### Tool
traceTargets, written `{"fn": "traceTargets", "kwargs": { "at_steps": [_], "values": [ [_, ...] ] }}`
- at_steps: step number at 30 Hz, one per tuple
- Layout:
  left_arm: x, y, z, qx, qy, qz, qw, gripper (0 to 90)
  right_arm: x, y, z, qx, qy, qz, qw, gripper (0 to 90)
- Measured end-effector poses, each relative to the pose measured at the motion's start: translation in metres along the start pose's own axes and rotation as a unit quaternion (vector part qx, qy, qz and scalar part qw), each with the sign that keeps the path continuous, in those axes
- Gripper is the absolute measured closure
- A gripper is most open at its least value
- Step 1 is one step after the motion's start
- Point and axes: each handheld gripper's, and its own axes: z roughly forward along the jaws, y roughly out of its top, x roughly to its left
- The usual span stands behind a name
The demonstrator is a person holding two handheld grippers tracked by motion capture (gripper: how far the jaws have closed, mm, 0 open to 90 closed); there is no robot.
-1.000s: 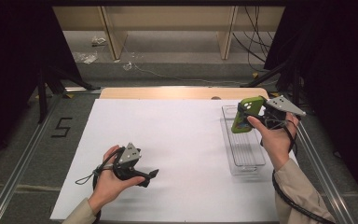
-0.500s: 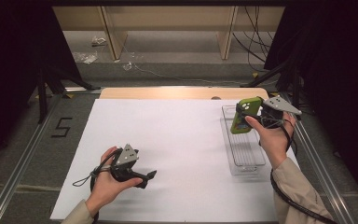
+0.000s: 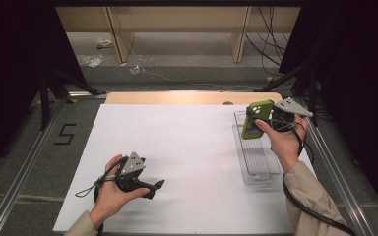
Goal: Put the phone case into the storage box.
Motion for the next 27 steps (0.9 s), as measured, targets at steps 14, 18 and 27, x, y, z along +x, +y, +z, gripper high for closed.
{"fn": "traceTargets", "kwargs": {
  "at_steps": [14, 18, 27],
  "values": [
    [0.000, 0.001, -0.001, 0.000, -0.001, 0.001, 1.0000, 0.0, -0.005, 0.002, 0.012, 0.012, -0.009, -0.004, 0.9999, 17.2],
    [0.000, 0.001, 0.000, 0.000, -0.001, 0.000, 1.0000, 0.0, -0.005, 0.001, 0.016, 0.016, -0.009, -0.003, 0.9998, 17.2],
    [0.000, 0.001, -0.001, -0.001, -0.001, 0.001, 1.0000, 0.0, -0.004, 0.001, 0.023, 0.021, -0.010, 0.000, 0.9997, 17.2]
  ]
}}
